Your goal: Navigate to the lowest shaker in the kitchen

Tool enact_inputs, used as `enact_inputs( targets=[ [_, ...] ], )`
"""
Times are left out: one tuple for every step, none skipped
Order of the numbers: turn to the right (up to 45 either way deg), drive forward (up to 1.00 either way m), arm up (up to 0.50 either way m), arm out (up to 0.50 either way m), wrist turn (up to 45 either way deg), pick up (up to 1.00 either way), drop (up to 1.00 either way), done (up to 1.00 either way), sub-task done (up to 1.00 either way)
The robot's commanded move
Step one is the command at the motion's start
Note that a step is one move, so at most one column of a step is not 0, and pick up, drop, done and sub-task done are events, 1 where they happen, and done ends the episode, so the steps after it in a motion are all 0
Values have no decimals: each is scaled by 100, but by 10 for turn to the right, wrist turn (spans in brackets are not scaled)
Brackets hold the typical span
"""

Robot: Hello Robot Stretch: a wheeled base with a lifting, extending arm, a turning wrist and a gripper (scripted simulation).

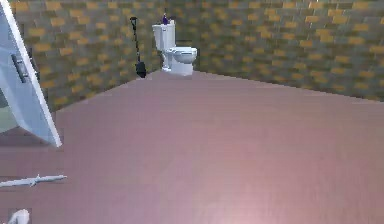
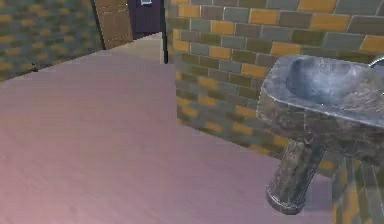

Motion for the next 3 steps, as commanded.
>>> enact_inputs(
  targets=[
    [360,0,0,0,0,0,0,0,0],
    [0,10,0,0,0,0,0,0,0],
    [330,0,0,0,0,0,0,0,0]
  ],
)
